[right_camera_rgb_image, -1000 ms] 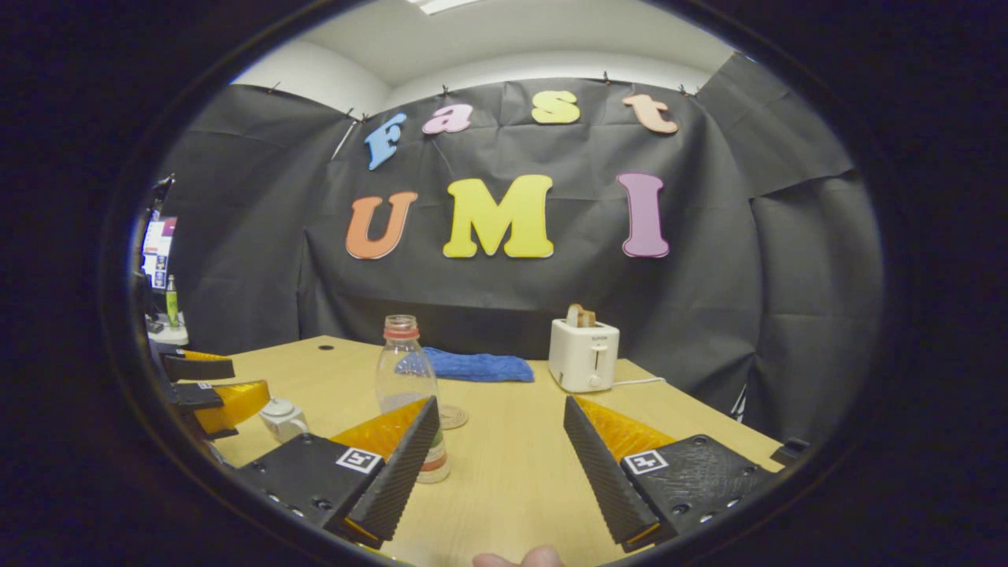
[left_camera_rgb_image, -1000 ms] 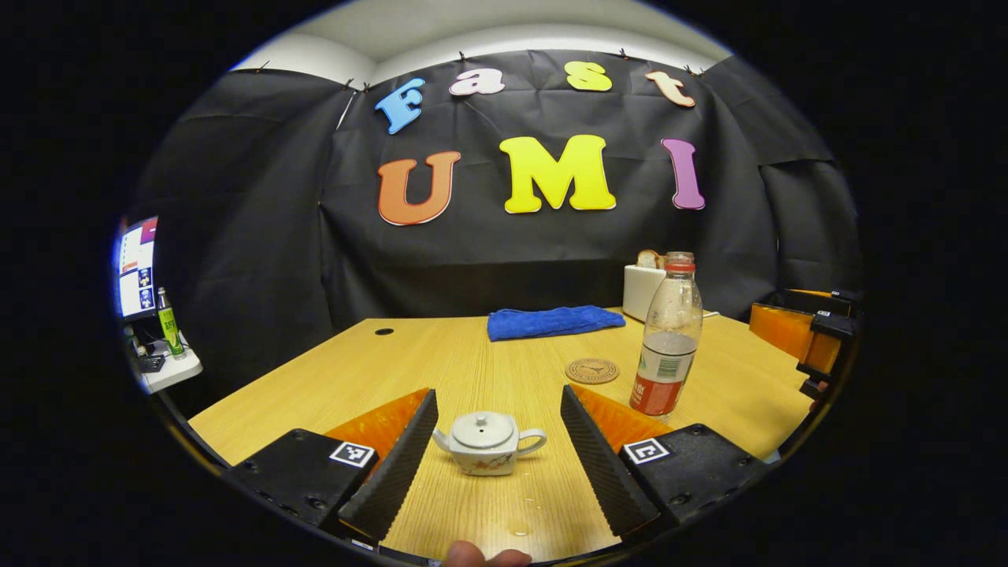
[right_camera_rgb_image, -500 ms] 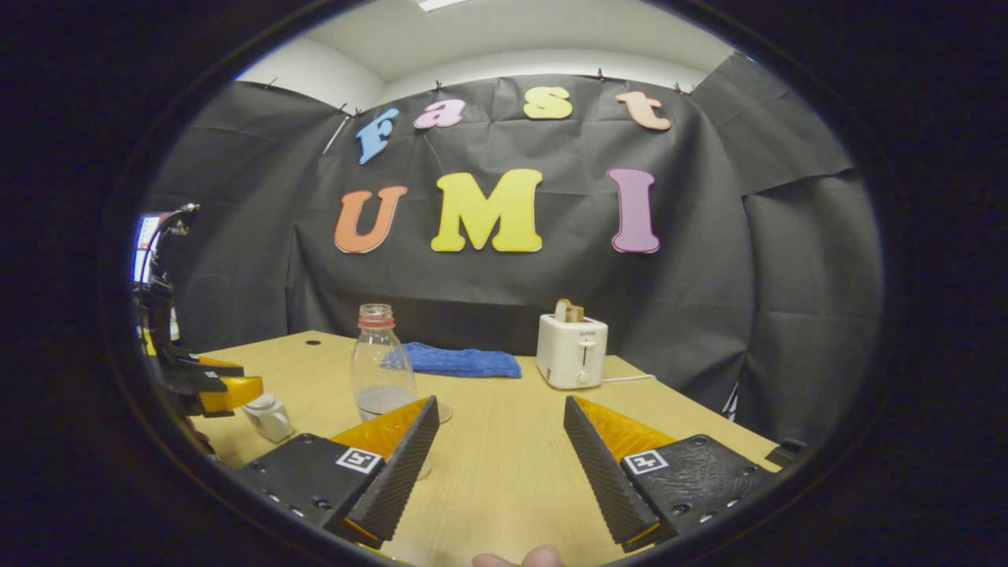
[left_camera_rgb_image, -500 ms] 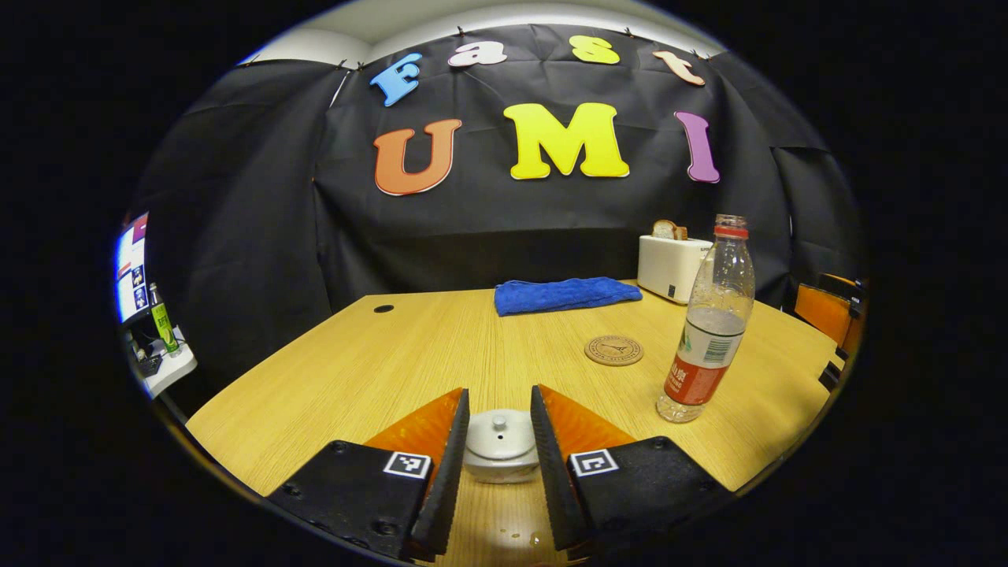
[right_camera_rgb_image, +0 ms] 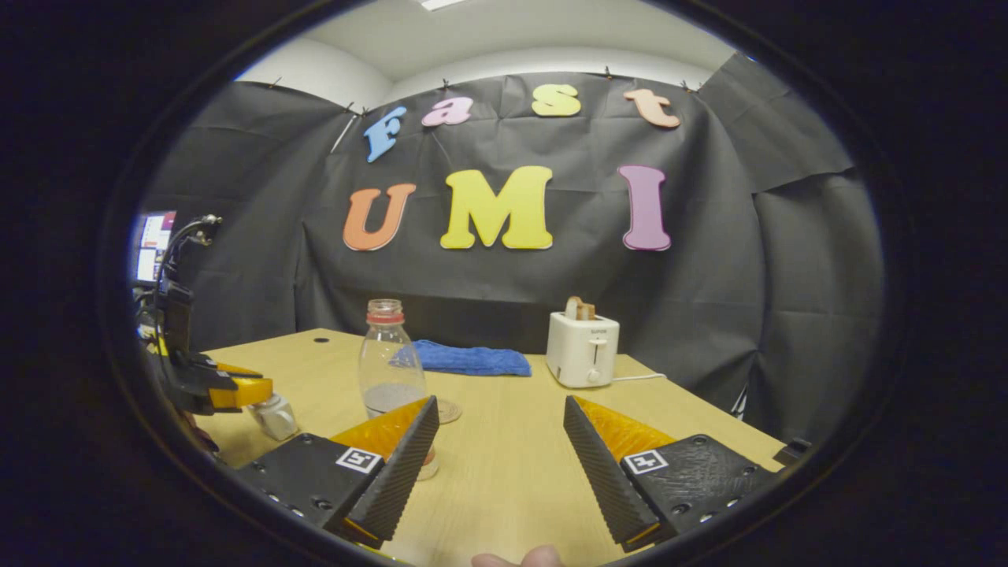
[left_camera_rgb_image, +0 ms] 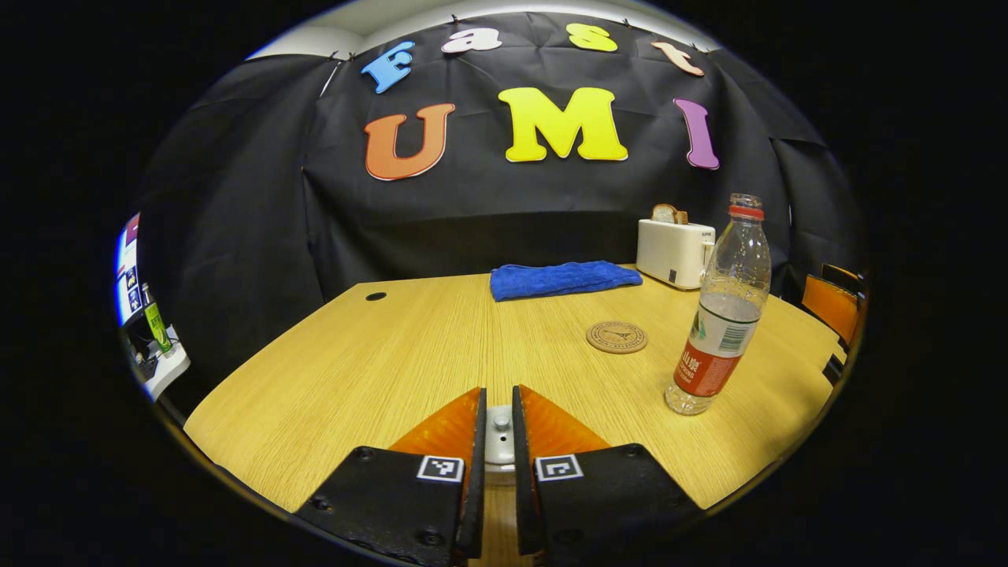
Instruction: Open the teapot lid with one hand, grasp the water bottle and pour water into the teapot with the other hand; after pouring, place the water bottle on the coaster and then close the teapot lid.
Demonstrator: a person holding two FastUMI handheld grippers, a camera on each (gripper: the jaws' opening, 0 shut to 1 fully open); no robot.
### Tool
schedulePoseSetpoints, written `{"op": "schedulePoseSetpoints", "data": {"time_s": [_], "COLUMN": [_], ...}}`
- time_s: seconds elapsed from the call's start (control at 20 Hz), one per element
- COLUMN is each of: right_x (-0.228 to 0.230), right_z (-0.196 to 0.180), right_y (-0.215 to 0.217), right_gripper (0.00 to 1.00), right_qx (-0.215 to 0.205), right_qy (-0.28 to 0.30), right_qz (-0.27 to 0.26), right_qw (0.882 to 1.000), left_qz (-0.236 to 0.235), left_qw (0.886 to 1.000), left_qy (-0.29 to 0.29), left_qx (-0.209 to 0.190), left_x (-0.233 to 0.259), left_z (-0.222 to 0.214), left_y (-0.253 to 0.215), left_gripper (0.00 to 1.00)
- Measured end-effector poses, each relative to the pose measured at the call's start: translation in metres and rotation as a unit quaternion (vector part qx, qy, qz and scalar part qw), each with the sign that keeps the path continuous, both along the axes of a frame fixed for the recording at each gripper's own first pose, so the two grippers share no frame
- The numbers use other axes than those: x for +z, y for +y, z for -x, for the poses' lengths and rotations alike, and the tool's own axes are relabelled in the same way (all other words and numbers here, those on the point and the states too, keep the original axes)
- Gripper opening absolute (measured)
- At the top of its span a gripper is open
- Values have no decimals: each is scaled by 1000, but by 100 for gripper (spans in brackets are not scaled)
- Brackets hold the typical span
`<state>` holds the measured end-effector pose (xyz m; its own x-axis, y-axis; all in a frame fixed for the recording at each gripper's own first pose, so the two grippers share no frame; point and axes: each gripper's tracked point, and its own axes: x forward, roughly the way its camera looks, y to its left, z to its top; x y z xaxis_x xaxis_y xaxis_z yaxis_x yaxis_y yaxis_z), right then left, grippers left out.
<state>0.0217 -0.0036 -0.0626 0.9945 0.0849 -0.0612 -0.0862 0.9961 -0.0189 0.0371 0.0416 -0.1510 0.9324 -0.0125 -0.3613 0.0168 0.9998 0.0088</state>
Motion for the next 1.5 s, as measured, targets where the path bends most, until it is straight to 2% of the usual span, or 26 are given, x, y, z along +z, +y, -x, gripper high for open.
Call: {"op": "schedulePoseSetpoints", "data": {"time_s": [0.1, 0.2, 0.25, 0.3, 0.35, 0.4, 0.5, 0.7, 0.8, 0.95, 1.25, 1.5], "right_x": [1, 2, 1, -2, -5, -8, -13, -21, -24, -31, -58, -57], "right_z": [3, 5, 6, 6, 6, 6, 6, 1, -5, -23, -55, -57], "right_y": [8, 17, 21, 25, 29, 32, 44, 62, 68, 79, 91, 96], "right_gripper": [98, 95, 98, 95, 98, 95, 98, 96, 98, 96, 98, 80], "right_qx": [16, 33, 39, 46, 51, 56, 71, 89, 92, 92, 91, 89], "right_qy": [-4, -7, -6, -2, 3, 7, 21, 35, 39, 47, 84, 84], "right_qz": [-1, -2, -2, -2, -4, -7, -22, -31, -30, -28, -35, -18], "right_qw": [1000, 999, 999, 999, 999, 998, 997, 995, 995, 994, 992, 992], "left_qz": [8, 7, 9, 13, 16, 17, 29, 27, 32, 51, 59, 61], "left_qw": [1000, 1000, 1000, 1000, 1000, 1000, 999, 999, 998, 996, 994, 994], "left_qy": [1, 3, 3, 3, 1, -1, -6, -29, -41, -61, -92, -87], "left_qx": [-6, -11, -15, -17, -19, -19, -17, -20, -24, -35, -30, -13], "left_x": [0, 0, 3, 4, 5, 5, 9, 30, 41, 61, 83, 76], "left_z": [-1, -1, -1, 0, 1, 1, 2, 5, 9, 20, 34, 36], "left_y": [-2, -3, -3, -3, -2, 0, 1, 2, 2, -4, 2, 18], "left_gripper": [13, 8, 7, 5, 5, 4, 4, 4, 4, 4, 4, 4]}}
